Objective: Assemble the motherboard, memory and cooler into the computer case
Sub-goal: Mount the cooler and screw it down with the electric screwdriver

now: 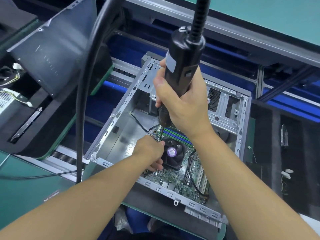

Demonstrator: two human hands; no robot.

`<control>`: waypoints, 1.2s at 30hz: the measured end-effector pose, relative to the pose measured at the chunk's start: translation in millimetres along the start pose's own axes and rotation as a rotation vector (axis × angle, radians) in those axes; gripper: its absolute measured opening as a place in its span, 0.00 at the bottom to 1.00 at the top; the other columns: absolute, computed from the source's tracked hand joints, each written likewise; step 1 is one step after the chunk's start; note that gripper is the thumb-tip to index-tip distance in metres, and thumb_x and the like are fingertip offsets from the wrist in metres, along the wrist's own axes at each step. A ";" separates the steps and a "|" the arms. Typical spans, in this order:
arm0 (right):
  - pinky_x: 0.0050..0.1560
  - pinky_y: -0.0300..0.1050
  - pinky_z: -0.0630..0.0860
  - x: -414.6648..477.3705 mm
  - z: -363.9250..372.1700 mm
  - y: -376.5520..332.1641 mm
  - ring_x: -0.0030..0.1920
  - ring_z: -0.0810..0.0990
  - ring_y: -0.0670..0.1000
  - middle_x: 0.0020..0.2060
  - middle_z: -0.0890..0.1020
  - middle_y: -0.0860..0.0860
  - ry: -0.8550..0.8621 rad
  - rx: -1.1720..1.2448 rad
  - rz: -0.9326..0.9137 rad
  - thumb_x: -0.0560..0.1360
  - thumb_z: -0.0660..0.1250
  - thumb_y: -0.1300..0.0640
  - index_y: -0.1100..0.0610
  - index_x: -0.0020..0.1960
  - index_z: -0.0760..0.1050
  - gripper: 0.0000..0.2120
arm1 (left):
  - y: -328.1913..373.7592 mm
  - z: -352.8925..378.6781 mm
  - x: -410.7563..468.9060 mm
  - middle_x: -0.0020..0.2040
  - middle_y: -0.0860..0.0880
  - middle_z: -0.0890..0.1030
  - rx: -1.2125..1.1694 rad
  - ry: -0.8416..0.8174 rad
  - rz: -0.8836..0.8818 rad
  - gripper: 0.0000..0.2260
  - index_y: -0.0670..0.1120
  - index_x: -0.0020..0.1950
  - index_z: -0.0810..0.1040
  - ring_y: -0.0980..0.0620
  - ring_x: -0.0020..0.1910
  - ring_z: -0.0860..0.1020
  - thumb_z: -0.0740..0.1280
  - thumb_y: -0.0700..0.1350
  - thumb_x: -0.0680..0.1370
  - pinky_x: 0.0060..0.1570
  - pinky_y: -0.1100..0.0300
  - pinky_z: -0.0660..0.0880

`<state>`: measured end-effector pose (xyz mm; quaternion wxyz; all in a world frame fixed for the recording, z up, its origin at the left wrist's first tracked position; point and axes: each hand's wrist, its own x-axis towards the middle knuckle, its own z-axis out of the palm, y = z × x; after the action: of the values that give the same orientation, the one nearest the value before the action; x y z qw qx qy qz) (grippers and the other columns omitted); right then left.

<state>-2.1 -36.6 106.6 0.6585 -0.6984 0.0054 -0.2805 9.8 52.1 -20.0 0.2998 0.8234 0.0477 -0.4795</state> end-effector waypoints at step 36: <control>0.35 0.51 0.75 -8.2 14.7 -1.4 0.31 0.73 0.60 0.31 0.75 0.60 0.039 -0.073 0.066 0.75 0.70 0.54 0.56 0.47 0.71 0.08 | -2.4 -5.0 -0.3 0.25 0.44 0.80 0.002 -0.049 0.034 0.19 0.38 0.44 0.72 0.46 0.24 0.82 0.62 0.54 0.81 0.29 0.53 0.82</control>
<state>-3.7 -19.8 105.1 0.6413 -0.7156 0.0514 -0.2721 12.6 56.9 -19.1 0.3079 0.8124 0.0257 -0.4945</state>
